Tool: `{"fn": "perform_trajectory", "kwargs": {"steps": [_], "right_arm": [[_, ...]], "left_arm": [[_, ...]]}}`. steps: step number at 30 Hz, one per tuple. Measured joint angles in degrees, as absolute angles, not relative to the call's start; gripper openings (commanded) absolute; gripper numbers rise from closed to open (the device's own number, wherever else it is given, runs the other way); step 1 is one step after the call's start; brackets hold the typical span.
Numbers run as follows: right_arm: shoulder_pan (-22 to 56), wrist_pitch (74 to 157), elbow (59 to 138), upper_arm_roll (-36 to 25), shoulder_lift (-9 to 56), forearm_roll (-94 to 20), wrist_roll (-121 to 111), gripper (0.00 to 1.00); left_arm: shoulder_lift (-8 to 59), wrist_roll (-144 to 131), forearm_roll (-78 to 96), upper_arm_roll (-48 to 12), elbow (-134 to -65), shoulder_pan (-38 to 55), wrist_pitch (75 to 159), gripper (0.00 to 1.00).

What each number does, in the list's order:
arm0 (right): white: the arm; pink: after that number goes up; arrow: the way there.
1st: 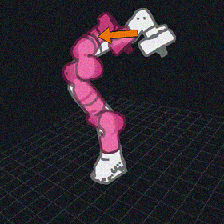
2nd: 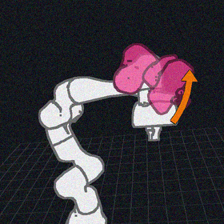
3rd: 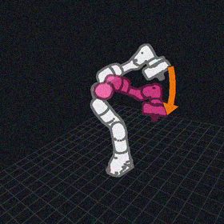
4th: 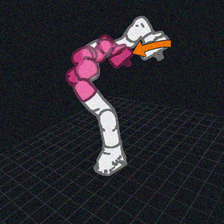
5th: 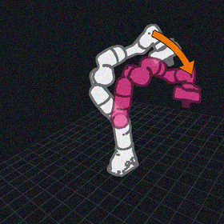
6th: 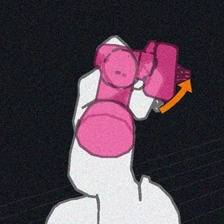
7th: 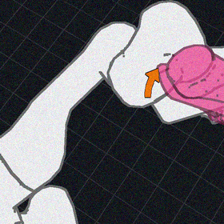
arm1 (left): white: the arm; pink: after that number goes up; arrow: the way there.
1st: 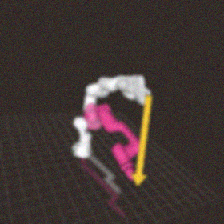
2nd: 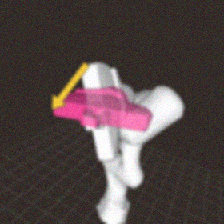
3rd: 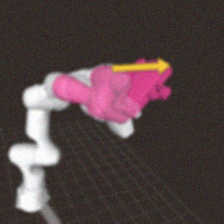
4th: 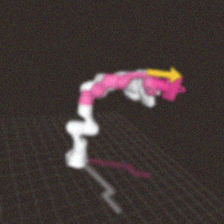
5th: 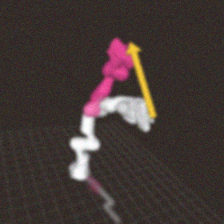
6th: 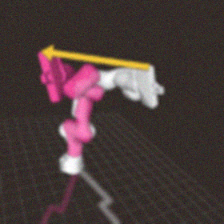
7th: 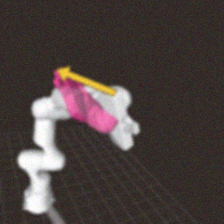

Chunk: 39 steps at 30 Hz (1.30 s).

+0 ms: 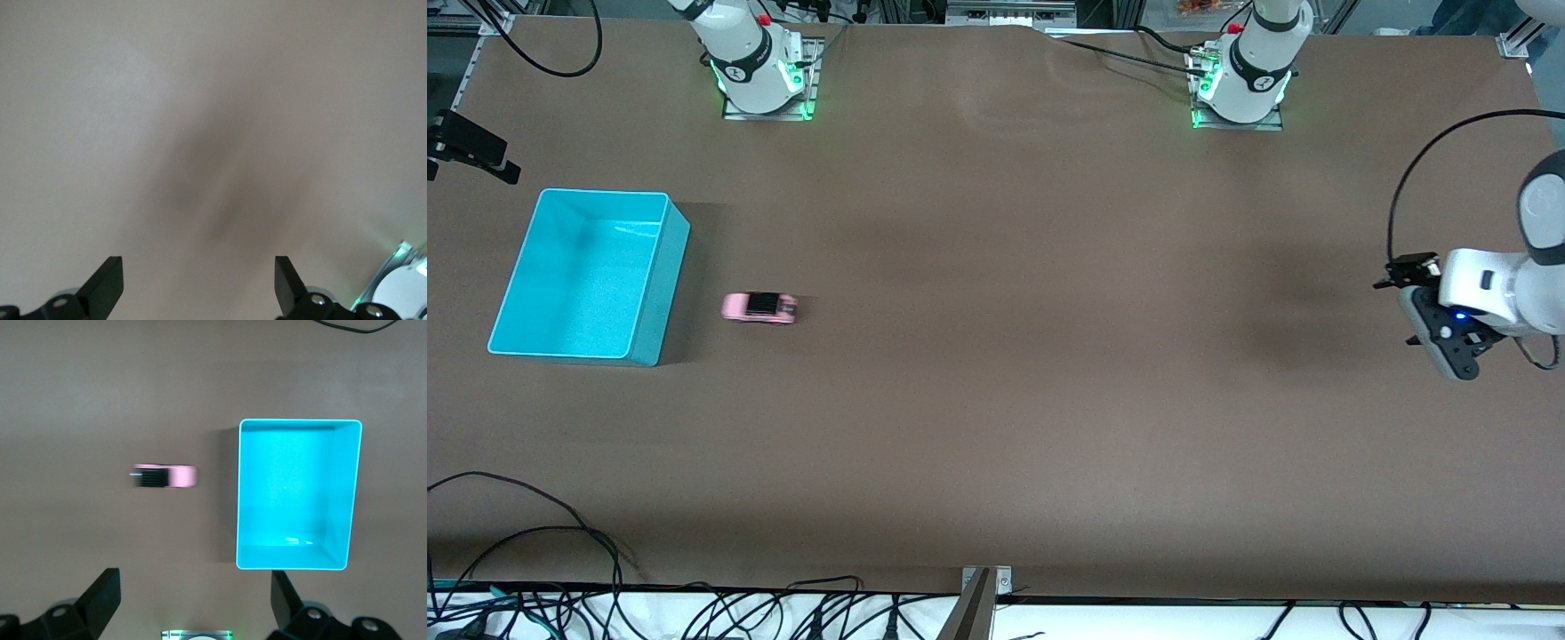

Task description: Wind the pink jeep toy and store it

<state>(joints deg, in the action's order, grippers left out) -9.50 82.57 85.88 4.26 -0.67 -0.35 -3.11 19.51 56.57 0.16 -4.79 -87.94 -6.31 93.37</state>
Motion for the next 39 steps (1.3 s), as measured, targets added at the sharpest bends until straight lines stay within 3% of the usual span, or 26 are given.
{"fn": "perform_trajectory", "kwargs": {"steps": [22,39], "right_arm": [[-9.5,82.6,85.9,4.3,-0.7,-0.4,-3.1,1.0],[-9.5,82.7,85.9,4.2,-0.7,-0.4,-3.1,1.0]], "left_arm": [[16.9,24.6,0.2,-4.8,-80.7,4.6,87.6,1.0],[6.1,13.1,0.2,-0.4,-83.8,4.9,86.5,1.0]]}}
